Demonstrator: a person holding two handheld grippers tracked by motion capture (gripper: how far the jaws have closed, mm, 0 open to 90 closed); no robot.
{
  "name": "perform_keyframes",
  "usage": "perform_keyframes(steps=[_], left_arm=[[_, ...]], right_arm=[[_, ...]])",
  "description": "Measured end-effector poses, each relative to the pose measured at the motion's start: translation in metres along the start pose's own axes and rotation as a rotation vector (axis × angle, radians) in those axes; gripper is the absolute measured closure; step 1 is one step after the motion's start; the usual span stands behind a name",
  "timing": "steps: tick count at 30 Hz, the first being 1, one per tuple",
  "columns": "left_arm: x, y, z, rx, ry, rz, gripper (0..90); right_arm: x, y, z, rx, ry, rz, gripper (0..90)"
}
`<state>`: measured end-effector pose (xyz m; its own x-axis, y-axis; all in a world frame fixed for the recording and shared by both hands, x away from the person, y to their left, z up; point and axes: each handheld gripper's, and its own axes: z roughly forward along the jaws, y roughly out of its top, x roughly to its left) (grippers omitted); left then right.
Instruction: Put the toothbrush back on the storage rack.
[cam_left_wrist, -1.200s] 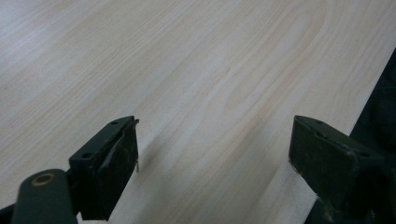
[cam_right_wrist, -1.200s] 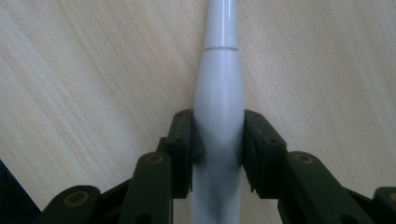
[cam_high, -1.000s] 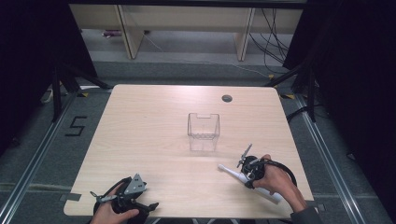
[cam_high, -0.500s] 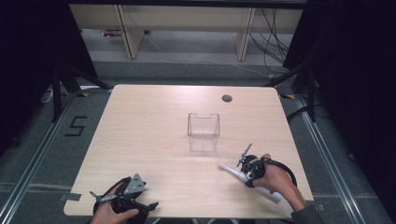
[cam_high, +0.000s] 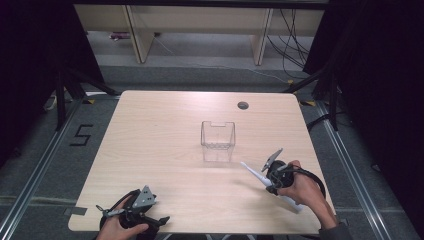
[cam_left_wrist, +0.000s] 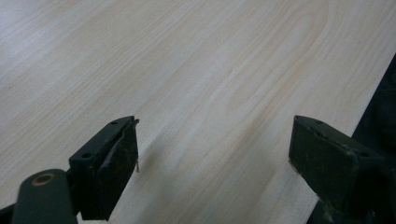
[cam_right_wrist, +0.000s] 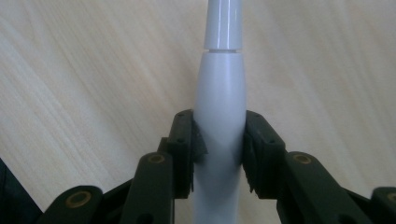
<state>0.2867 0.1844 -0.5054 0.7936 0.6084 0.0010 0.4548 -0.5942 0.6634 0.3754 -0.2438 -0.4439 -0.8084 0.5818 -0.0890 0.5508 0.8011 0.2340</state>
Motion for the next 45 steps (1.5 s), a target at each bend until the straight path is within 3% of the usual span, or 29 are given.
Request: perform_keyframes(steps=[4, 6, 7, 9, 10, 14, 18, 19, 20, 21, 22, 23, 28, 29, 30, 34, 36, 39, 42, 44, 45], left_arm=[[0.0, 0.0, 0.0, 0.002, 0.0, -0.001, 15.2], [0.0, 0.0, 0.0, 0.001, 0.0, 0.0, 15.1], [0.0, 0.0, 0.0, 0.001, 0.0, -0.001, 15.2], [0.0, 0.0, 0.0, 0.002, 0.0, -0.001, 15.1], [0.0, 0.0, 0.0, 0.002, 0.0, -0.001, 15.2], [0.0, 0.0, 0.0, 0.002, -0.001, 0.0, 15.2], [0.0, 0.0, 0.0, 0.001, -0.001, -0.001, 15.1], [0.0, 0.0, 0.0, 0.002, -0.001, 0.0, 15.1], [0.0, 0.0, 0.0, 0.002, -0.001, 0.0, 15.1], [-0.001, 0.0, 0.001, 0.002, -0.003, -0.015, 15.1], [-0.001, 0.0, 0.001, 0.001, -0.003, -0.011, 15.1], [0.0, 0.0, 0.0, 0.002, -0.001, 0.002, 15.1], [0.0, 0.0, 0.0, 0.002, -0.001, 0.0, 15.2], [0.0, 0.0, 0.0, 0.001, -0.002, -0.001, 15.2], [-0.001, 0.0, 0.001, 0.0, -0.002, -0.014, 15.1], [0.0, 0.0, 0.0, 0.001, 0.0, 0.0, 15.1], [0.0, 0.0, 0.0, 0.002, 0.0, 0.0, 15.1], [0.0, 0.0, 0.0, 0.003, -0.002, 0.0, 15.1], [0.0, 0.0, 0.0, 0.0, -0.002, 0.0, 15.1], [0.0, 0.0, 0.0, 0.0, -0.001, -0.001, 15.2], [0.0, 0.0, 0.0, 0.001, -0.001, 0.0, 15.1]], right_arm=[[-0.005, -0.002, -0.008, -0.066, -0.008, -0.003, 66.9], [-0.007, -0.003, -0.013, -0.1, -0.016, 0.011, 66.9], [-0.006, -0.003, -0.015, -0.112, -0.025, 0.043, 66.9], [-0.01, -0.004, -0.025, -0.172, -0.02, 0.029, 66.9], [-0.01, -0.004, -0.025, -0.172, -0.02, 0.029, 66.9], [-0.015, -0.006, -0.038, -0.26, -0.037, 0.077, 67.0], [-0.022, -0.007, -0.045, -0.336, -0.044, 0.093, 66.9], [-0.025, -0.007, -0.043, -0.392, -0.053, 0.128, 66.9], [-0.025, -0.007, -0.043, -0.392, -0.053, 0.128, 66.9], [-0.029, -0.008, -0.045, -0.427, -0.052, 0.168, 66.9], [-0.029, -0.008, -0.045, -0.427, -0.052, 0.168, 66.9], [-0.034, -0.008, -0.045, -0.449, -0.058, 0.138, 66.9], [-0.041, -0.005, -0.052, -0.544, -0.053, 0.201, 66.9], [-0.041, -0.005, -0.052, -0.544, -0.053, 0.201, 66.9], [-0.04, -0.003, -0.053, -0.551, -0.04, 0.24, 66.9], [-0.049, 0.003, -0.053, -0.626, -0.064, 0.21, 66.9], [-0.048, 0.007, -0.056, -0.622, -0.033, 0.248, 66.9], [-0.051, 0.013, -0.06, -0.652, -0.061, 0.22, 66.9], [-0.051, 0.02, -0.064, -0.673, -0.047, 0.239, 66.9], [-0.054, 0.024, -0.067, -0.689, -0.059, 0.218, 66.9], [-0.053, 0.027, -0.067, -0.71, -0.056, 0.239, 66.9]])
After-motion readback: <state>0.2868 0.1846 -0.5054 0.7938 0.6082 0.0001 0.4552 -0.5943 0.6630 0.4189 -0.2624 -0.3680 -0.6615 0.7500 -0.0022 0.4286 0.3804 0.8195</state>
